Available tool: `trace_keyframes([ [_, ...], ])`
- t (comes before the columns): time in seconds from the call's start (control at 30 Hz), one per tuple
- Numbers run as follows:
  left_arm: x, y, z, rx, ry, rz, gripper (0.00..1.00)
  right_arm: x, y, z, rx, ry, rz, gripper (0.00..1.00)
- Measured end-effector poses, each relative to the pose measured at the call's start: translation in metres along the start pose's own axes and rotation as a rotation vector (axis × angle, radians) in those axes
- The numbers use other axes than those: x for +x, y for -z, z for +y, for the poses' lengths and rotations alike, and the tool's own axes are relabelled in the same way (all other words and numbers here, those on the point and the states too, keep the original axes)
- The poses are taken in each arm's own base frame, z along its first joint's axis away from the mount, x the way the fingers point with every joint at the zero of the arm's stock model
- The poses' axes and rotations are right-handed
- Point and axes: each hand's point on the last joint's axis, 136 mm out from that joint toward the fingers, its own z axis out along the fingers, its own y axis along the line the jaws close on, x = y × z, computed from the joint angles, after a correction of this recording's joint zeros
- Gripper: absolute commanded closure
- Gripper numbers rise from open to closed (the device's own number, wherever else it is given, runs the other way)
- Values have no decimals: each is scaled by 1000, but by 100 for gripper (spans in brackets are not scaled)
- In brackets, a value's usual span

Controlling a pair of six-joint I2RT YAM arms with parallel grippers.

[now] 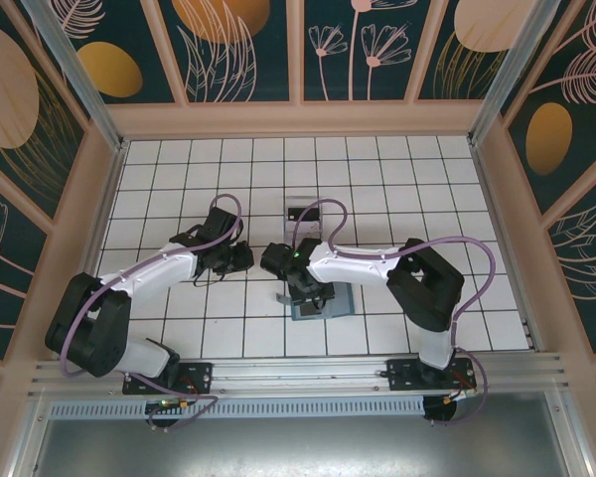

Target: Take the credit cards out of the card holder

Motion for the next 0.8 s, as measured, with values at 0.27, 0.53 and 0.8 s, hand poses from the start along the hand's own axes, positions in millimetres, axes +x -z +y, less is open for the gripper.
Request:
trace_keyframes([
  [0.27,0,-1,1,-2,1,3,82,-1,3,-15,72,-4,-11,44],
  [0.53,0,-1,0,-2,0,3,82,0,5,-27,129,-4,-20,42],
  [0.8,0,-1,0,-2,0,4,82,1,8,-31,133,-28,-25,47],
])
